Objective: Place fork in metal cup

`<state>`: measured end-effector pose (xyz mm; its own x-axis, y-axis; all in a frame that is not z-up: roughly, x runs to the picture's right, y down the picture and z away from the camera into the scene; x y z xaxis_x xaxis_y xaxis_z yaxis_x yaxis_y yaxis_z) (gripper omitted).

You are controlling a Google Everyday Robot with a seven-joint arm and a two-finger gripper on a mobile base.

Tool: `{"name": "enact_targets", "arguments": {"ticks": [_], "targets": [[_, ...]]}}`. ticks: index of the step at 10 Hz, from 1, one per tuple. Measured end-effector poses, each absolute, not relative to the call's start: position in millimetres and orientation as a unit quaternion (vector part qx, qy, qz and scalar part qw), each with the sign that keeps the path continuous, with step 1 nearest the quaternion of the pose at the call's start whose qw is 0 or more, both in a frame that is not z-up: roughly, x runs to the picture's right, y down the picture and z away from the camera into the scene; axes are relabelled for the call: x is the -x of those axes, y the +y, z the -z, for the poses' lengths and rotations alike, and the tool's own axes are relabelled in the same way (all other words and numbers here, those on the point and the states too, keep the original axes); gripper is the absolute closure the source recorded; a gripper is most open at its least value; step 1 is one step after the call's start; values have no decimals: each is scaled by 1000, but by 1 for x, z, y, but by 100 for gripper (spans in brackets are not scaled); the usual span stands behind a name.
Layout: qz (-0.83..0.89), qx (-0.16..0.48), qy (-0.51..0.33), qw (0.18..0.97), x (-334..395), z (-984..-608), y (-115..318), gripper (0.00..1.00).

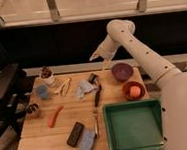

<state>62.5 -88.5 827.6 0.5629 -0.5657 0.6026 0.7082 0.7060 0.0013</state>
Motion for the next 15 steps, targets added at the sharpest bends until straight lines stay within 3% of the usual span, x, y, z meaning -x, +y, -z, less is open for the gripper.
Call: {"name": "enact_targets", "arguments": {"ticks": [10,15], "targets": [[369,123,-296,872,-60,-826,-89,38],[442,140,-352,813,-34,-790,-39,38]]}}
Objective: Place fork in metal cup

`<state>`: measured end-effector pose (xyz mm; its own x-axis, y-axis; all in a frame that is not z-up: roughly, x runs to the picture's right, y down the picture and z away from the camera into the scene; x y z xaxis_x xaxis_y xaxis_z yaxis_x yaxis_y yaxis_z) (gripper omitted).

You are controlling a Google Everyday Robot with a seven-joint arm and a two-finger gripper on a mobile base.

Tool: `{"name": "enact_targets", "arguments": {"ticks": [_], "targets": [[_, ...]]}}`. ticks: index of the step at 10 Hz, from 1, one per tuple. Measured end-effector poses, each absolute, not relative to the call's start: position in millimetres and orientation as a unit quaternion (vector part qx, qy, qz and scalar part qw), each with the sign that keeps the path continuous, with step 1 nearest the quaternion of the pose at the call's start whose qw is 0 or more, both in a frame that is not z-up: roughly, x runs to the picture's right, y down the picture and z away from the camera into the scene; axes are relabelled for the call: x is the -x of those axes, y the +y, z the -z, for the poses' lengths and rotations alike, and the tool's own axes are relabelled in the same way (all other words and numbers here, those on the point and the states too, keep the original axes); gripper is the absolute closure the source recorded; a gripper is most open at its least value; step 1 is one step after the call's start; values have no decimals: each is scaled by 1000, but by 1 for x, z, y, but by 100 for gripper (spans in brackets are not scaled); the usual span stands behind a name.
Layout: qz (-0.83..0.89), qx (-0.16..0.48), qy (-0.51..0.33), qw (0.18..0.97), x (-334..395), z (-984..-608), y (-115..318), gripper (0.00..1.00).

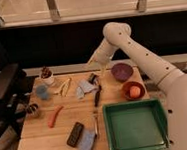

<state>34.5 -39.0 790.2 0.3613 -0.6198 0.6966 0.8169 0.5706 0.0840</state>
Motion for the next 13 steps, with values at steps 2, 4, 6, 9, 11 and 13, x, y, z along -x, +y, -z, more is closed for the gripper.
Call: {"name": "enact_targets", "arguments": {"ticks": [2,4,6,9,11,13], "targets": [[490,139,-368,778,-32,-772,-13,38],[501,133,-374,769,-37,-764,-4,38],[502,133,-375,768,-34,-764,-5,38],[514,149,-372,759,-31,-769,-5,38],[526,174,-367,748,-33,-783,16,38],[538,191,-362,737,-32,-795,36,38]]}}
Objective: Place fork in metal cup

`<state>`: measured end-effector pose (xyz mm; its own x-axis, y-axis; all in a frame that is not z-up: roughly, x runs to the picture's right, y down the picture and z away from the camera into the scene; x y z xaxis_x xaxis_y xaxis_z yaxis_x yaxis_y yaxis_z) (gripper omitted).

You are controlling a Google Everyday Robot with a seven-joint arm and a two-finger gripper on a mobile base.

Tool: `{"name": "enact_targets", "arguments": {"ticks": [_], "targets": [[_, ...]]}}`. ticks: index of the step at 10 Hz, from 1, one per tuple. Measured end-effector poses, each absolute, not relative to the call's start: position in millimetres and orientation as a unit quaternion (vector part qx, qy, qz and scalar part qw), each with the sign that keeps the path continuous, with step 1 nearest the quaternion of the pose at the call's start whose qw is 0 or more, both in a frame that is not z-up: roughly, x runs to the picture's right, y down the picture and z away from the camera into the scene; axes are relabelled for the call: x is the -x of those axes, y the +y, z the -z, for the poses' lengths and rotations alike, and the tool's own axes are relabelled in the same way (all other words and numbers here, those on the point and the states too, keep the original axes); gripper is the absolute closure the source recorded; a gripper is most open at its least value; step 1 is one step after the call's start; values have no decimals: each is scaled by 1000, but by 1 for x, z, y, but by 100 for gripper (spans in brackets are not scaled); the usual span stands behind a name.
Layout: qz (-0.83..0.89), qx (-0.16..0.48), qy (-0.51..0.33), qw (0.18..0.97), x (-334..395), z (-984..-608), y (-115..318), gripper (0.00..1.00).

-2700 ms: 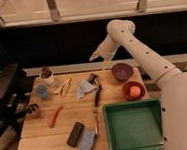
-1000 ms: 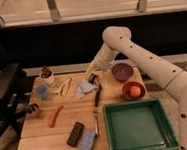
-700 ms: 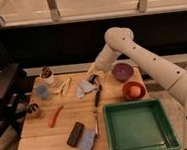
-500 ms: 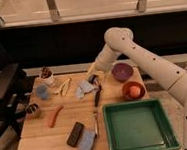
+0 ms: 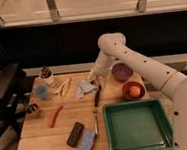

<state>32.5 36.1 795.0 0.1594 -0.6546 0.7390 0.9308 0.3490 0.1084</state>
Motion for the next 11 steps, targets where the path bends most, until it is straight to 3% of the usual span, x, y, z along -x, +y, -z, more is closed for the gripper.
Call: {"name": "enact_targets", "arguments": {"ticks": [5,11], "targets": [[561,221,-353,715,-31,-810,77,38],[602,255,-360,666,-15,-819,98,38]]}}
